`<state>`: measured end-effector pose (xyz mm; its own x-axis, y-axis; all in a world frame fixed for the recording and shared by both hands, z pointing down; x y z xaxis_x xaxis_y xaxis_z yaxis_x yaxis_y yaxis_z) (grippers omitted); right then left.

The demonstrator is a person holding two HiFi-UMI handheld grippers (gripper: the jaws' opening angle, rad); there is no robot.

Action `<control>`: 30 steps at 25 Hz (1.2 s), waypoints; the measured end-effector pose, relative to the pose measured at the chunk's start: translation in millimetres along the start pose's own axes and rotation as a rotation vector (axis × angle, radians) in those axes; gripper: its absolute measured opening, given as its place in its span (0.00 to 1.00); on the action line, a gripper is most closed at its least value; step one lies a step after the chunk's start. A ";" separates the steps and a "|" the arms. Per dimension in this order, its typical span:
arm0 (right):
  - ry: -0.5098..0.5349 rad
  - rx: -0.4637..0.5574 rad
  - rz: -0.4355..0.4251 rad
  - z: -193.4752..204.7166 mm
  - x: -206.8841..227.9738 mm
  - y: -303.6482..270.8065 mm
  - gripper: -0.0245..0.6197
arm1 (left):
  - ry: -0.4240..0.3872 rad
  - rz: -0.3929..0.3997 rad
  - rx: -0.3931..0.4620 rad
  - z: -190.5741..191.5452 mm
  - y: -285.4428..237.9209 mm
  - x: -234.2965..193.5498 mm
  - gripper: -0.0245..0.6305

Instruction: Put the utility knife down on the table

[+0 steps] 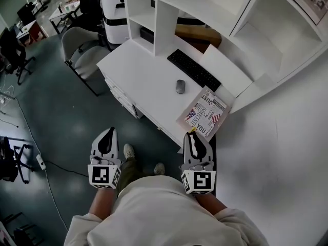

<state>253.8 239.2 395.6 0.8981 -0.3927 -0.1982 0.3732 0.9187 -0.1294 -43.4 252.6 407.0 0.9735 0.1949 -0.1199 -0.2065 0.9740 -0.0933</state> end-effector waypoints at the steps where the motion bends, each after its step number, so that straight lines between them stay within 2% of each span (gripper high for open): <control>1: 0.002 -0.002 0.002 0.0 0.8 -4.2 0.15 | 0.004 0.002 -0.001 1.4 -4.0 -2.2 0.04; 14: 0.023 -0.051 0.078 -13.1 -17.3 -94.4 0.15 | 0.032 0.090 -0.002 -4.9 -89.3 -74.6 0.04; 23: 0.023 -0.105 0.142 -18.0 -35.5 -178.2 0.15 | 0.048 0.179 -0.012 -11.9 -163.0 -136.2 0.04; 30: 0.022 -0.155 0.195 -24.9 -47.4 -234.9 0.15 | 0.058 0.244 -0.029 -20.2 -201.7 -180.4 0.04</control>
<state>117.7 40.9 411.2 0.9437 -0.2110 -0.2548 0.1517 0.9605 -0.2334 -179.3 18.6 427.5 0.8873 0.4162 -0.1989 -0.4383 0.8951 -0.0824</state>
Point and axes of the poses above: the fingertips, and each gripper's own axes: y backward along the fingers, x to its right, z out of its underside, the point moved 7 cm from there along y, backward along the fingers, and after that the axes turned 8 degrees about y, right-handed, at the moved point
